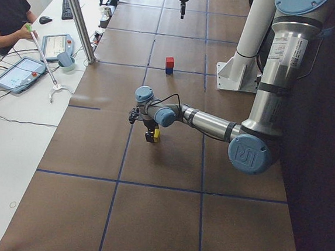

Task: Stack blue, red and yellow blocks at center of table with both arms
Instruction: 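Carry the yellow cube with the left gripper onto the red cube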

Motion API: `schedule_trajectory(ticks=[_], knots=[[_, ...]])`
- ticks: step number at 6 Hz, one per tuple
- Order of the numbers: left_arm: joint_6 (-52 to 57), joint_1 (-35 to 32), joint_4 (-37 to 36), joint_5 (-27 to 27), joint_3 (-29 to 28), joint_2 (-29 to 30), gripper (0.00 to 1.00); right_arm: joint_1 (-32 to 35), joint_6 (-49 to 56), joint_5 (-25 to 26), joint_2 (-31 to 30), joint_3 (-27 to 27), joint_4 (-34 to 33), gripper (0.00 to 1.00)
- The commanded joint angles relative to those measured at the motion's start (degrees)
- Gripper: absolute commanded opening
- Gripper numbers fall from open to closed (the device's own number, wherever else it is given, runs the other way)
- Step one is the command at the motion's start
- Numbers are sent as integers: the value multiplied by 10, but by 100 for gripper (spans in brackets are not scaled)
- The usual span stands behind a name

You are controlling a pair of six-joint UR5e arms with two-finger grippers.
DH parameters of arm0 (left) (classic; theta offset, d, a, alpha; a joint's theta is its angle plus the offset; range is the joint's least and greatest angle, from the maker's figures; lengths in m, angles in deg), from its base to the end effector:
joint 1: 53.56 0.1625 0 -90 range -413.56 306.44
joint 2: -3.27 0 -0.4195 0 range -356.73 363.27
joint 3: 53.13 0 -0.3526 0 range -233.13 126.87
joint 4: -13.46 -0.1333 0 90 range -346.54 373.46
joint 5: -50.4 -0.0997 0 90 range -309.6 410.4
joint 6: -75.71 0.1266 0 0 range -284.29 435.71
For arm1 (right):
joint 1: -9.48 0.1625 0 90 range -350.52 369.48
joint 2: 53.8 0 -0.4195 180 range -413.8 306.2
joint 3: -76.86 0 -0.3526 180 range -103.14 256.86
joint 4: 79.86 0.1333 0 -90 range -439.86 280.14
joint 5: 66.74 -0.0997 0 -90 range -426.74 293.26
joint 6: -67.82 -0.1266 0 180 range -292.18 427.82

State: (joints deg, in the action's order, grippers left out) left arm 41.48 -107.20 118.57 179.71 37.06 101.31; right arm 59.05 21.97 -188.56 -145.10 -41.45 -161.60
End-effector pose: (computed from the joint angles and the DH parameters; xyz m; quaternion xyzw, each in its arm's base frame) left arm 0.2762 -0.4647 0.5778 -0.0348 0.3789 0.0852 0.9208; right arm -0.2400 -0.3843 0.4520 0.0340 -0.3898 -0.0396 0.9194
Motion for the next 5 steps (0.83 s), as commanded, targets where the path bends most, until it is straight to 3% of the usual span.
schedule_trajectory(ticks=[1, 3, 5], knots=[[-5, 2, -3, 4, 18, 19, 0, 0, 1, 0, 0, 0, 0, 100], [-153, 4, -48, 29, 56, 129, 0, 0, 0, 0, 0, -1, 0, 100], [-350, 97, -79, 4, 97, 231, 0, 1, 1, 0, -1, -2, 0, 100]])
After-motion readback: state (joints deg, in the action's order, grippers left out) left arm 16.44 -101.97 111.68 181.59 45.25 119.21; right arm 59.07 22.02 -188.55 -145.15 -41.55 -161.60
